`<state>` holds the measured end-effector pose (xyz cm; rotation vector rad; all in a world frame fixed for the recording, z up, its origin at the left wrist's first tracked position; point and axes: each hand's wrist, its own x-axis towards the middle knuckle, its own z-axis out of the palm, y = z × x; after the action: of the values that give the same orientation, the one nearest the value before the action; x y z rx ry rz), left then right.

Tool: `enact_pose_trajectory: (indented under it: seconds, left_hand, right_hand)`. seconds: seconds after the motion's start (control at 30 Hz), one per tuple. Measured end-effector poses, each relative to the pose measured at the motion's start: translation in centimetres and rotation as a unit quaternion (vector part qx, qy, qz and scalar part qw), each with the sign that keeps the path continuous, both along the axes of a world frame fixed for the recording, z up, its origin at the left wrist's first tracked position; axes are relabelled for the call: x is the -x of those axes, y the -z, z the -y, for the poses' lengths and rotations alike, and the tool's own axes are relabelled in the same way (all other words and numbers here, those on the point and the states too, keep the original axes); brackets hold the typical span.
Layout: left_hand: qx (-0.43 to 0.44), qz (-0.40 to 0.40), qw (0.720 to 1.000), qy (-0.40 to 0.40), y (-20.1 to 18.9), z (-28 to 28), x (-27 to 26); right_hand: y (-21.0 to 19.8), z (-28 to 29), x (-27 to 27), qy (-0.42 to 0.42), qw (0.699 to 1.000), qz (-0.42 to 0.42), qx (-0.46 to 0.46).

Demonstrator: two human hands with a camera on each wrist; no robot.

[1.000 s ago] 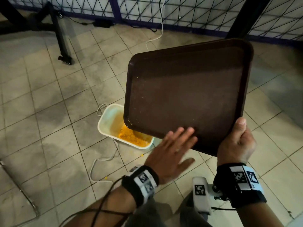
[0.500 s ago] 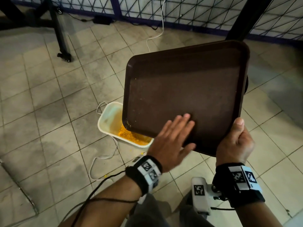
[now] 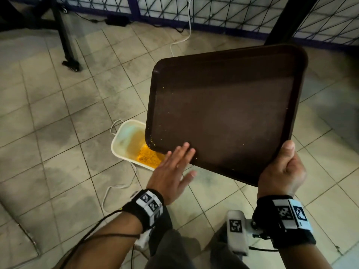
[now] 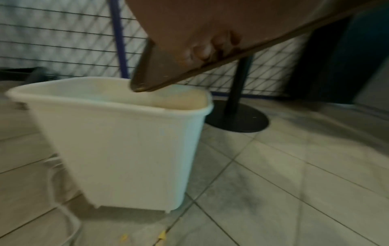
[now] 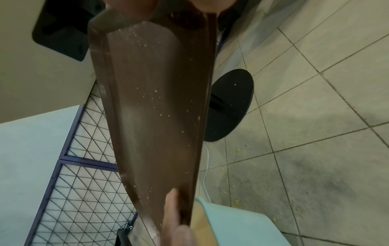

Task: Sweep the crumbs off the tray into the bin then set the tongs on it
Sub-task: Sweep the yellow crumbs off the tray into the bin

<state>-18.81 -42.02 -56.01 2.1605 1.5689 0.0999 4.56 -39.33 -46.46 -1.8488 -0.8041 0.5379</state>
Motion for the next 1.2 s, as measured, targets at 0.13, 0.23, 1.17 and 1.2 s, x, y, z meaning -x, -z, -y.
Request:
enact_pose_trajectory:
  seconds: [0.13, 0.23, 1.17, 1.2]
  left_hand:
    - [0.01, 0.006, 1.0, -0.016, 1.2, 1.1, 0.0]
    - [0.065, -0.034, 0.991, -0.112, 2.4, 0.3, 3.3]
    - [-0.145, -0.029, 0.973, -0.176, -6.5, -10.7, 7.3]
    - [-0.139, -0.016, 0.974, -0.181, -7.0, -12.2, 7.0]
  right_hand:
    - [-0.8, -0.3, -0.1, -0.013, 1.0, 0.0, -0.015]
    - [-1.3, -0.1, -0.4, -0.009, 1.0, -0.011, -0.028]
    - [-3.0, 0.4, 0.2, -0.033, 0.997, 0.042, -0.06]
    - [-3.0, 0.4, 0.2, -0.033, 0.997, 0.042, -0.058]
